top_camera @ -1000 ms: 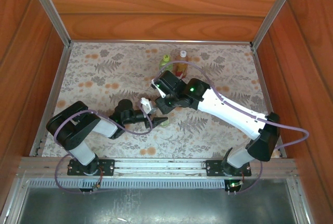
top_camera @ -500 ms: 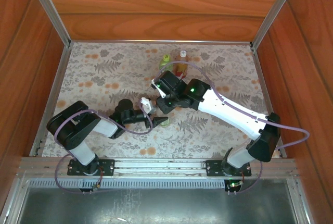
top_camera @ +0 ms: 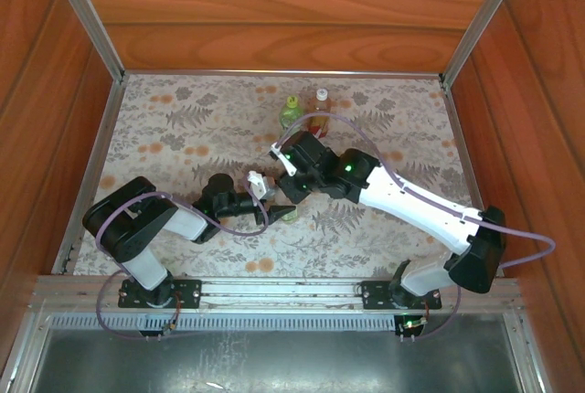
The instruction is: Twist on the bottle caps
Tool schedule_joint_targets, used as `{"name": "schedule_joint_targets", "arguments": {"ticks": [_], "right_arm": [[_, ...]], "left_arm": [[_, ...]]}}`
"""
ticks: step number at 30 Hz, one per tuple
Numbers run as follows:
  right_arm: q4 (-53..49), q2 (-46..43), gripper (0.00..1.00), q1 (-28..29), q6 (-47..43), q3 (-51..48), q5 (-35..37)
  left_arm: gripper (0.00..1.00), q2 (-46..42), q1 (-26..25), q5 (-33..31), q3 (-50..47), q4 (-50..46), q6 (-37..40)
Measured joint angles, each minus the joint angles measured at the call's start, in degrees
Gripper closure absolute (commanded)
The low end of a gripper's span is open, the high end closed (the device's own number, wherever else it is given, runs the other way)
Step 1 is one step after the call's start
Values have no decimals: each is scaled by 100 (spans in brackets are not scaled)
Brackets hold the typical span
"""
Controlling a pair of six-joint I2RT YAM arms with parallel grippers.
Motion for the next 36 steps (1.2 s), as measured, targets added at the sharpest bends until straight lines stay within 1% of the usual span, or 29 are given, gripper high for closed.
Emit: {"name": "schedule_joint_targets", "arguments": {"ticks": [2,6,13,26,36], "right_arm": [[120,-81,65,0,-37,-114,0],[299,-216,62,-2,-173,-284,-66],[435,-426,62,-7,-625,-494,-350],[734,-627,62,-72,-1224,-776,-518],[680,-466,61,-107,-1091,-627,-442]], "left_arm": [[31,9,0,11,4,0,2],[31,9,0,61,9,0,7],[31,11,-4,229,9,2,7],[31,9,7,330,22,-13,-48],[32,4,33,361,103,-160,-85]]}}
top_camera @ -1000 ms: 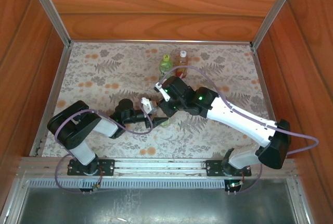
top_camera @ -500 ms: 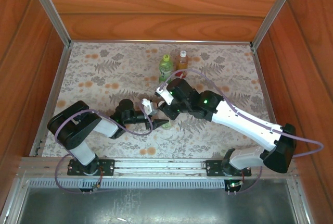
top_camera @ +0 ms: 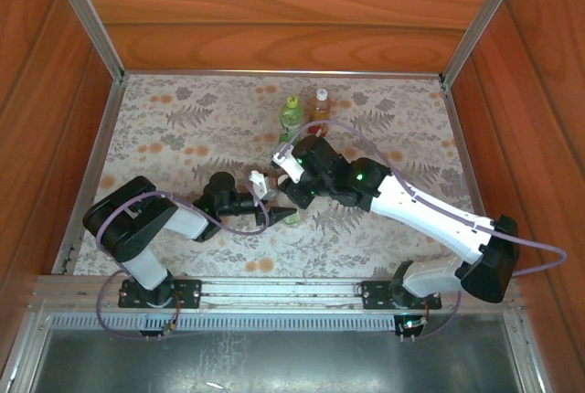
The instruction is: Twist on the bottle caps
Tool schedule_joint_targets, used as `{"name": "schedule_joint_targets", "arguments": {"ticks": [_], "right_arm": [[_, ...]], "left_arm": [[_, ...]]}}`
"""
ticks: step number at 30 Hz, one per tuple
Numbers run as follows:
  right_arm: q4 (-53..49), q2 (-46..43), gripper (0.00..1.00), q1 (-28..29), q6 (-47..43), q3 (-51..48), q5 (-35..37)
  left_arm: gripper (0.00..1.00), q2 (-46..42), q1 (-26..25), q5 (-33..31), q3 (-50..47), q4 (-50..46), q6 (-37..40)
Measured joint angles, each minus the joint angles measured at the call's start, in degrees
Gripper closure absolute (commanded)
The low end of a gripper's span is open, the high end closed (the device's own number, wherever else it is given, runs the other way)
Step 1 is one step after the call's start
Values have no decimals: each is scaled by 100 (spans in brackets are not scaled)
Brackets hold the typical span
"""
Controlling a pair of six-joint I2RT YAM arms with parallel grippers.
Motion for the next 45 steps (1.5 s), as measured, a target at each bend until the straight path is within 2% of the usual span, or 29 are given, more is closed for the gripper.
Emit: {"name": "schedule_joint_targets", "arguments": {"ticks": [13,27,32,39,42,45], "right_arm": [[28,-57,58,0,330,-59,11],[0,-63,58,-4,332,-68,90],[-66,-83,52,-4,332,-68,125],[-437,-81,51,0,334,-101,120],[-514,-81,46,0,339,-103,125],[-588,-83,34,0,343,-103,107]], "left_arm": [[32,-267,0,-39,72,-570,162],[33,-267,0,4,160,-715,164],[33,-264,-2,28,197,-780,168],[33,-262,-7,42,208,-798,186],[33,-260,-7,42,229,-798,186],[33,-254,-7,42,269,-800,186]]}}
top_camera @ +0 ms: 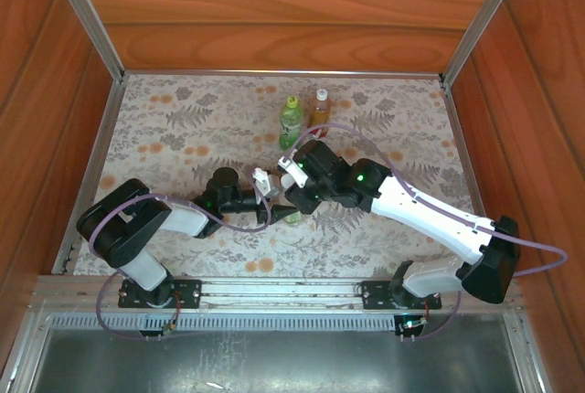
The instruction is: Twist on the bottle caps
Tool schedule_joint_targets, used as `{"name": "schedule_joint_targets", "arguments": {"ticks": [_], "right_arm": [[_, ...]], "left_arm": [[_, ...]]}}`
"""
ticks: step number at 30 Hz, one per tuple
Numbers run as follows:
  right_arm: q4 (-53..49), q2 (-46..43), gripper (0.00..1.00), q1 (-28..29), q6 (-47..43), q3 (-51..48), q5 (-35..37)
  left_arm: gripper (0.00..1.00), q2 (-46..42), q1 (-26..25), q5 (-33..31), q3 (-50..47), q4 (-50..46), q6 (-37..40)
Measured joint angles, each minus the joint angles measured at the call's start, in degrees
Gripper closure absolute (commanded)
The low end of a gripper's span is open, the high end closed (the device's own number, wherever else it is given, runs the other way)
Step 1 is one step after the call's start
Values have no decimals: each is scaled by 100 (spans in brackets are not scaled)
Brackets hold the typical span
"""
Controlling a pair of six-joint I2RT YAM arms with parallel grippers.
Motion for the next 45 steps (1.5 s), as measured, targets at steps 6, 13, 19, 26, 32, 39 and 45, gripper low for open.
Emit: {"name": "schedule_joint_targets", "arguments": {"ticks": [6,13,19,26,32,39,45], "right_arm": [[-13,-330,28,-2,-72,-299,-223],[284,-1394,28,-411,319,-619,-649],[658,-1333,35,-955,1224,-599,-922],[612,-575,45,-1091,1738,-393,-1213],[597,-446,56,-1196,1871,-393,-1414],[640,-452,62,-1307,1985,-422,-1556],[791,-498,64,-1318,1989,-546,-1759]], "left_arm": [[33,0,0,-2,22,-4,57],[33,-2,-24,-13,129,-345,260],[33,-142,-107,-92,247,-828,586],[33,-179,-157,-149,367,-1145,855],[33,-179,-157,-149,398,-1213,881],[33,-179,-157,-149,398,-1217,881],[33,-179,-157,-144,398,-1220,898]]}}
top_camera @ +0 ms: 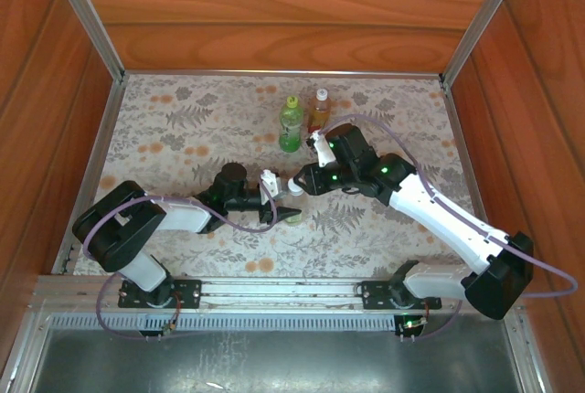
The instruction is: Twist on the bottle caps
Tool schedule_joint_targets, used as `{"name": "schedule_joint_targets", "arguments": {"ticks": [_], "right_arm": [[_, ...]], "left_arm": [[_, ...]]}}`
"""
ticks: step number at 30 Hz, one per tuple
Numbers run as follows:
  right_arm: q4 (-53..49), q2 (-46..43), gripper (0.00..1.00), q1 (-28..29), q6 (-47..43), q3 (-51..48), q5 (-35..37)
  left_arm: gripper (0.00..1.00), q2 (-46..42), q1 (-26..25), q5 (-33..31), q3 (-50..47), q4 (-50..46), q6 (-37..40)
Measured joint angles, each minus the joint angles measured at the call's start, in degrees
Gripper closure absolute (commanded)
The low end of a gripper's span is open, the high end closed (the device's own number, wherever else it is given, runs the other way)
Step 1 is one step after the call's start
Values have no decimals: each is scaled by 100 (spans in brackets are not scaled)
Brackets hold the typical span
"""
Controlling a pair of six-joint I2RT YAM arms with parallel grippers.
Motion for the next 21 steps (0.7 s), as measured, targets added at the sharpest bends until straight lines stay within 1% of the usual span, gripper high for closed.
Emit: {"name": "schedule_joint_targets", "arguments": {"ticks": [5,8,12,18,21], "right_arm": [[-11,87,70,0,-17,70,-142],[-35,107,72,0,-17,90,-138],[-50,59,78,0,20,90,-26],[-155,116,78,-2,101,186,55],[-251,203,74,-2,116,271,109]], "left_arm": [[33,0,0,2,2,-4,-2],[33,0,0,0,2,-7,0],[33,0,0,0,4,-9,0],[33,0,0,2,9,-15,0],[33,0,0,4,9,-17,2]]}}
